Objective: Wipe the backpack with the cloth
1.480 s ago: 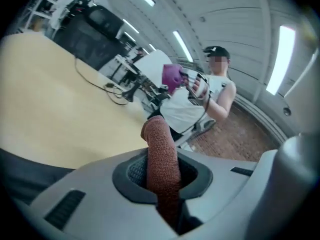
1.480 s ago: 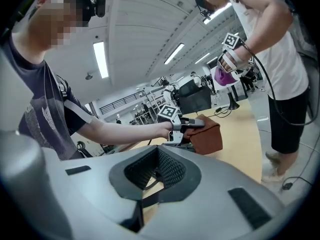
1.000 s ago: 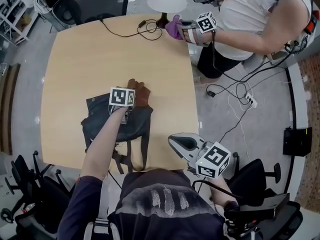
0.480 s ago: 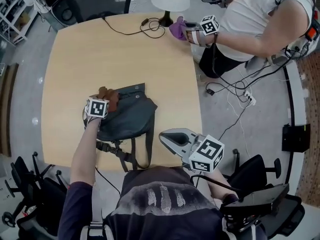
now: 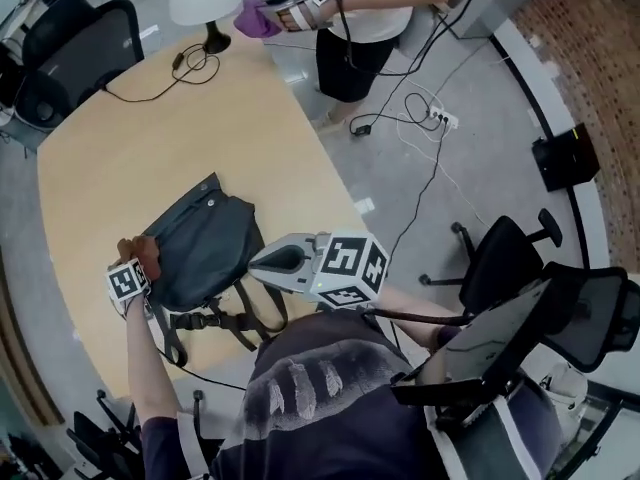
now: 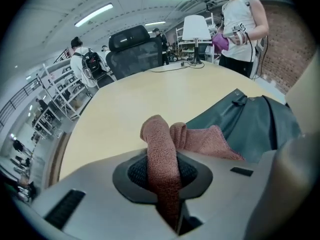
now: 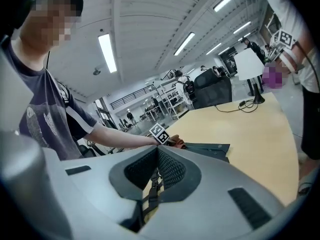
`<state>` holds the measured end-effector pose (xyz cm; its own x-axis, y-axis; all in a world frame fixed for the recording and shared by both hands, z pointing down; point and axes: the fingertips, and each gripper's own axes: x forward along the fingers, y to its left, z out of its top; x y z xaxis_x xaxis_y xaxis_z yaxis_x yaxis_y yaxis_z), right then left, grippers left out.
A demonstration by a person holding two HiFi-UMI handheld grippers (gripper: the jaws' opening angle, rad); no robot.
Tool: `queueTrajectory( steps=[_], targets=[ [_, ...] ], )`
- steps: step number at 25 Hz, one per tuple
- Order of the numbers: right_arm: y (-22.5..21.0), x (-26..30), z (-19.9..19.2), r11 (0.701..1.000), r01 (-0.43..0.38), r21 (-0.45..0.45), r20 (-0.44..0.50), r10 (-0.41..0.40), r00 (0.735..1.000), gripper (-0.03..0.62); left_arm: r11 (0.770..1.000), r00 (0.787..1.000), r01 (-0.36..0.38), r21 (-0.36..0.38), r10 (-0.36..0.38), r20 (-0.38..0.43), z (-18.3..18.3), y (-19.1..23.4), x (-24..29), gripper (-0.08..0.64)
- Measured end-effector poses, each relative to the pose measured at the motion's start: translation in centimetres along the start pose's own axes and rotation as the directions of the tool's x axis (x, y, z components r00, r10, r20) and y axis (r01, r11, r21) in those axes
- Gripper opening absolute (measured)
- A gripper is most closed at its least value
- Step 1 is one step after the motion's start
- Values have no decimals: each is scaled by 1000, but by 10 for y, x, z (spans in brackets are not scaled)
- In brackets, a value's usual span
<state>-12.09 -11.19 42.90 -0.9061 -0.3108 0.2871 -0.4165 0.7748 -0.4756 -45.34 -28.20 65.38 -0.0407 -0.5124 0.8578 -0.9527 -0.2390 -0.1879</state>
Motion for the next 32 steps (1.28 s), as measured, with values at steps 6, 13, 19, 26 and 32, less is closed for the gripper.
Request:
queueTrajectory(
  steps=[6,13,19,26,32],
  targets=[
    [-2,-10,-2,1000,6,18,0,-6,1000,3,998,998,-68,-1,68,-16,-20,32,-25,58],
    [4,-38,-15,999,-39,-17,-17,39,999,3,999,998,-36,1,35,48,-19,-23,-48,58],
    [-1,-33,-16,999,-51,4,-16,51,999,3,997,998,-62,53,63,-6,-16,-73,-50,58],
    [1,-38,-16,999,-46,3,-23,46,999,3,997,997,50,64,-54,58,4,-113,-43,58],
    [-5,-62,-26,998,-48,42,-16,48,999,3,969,974,216,120,-223,48,41,-188,-38,58]
  ],
)
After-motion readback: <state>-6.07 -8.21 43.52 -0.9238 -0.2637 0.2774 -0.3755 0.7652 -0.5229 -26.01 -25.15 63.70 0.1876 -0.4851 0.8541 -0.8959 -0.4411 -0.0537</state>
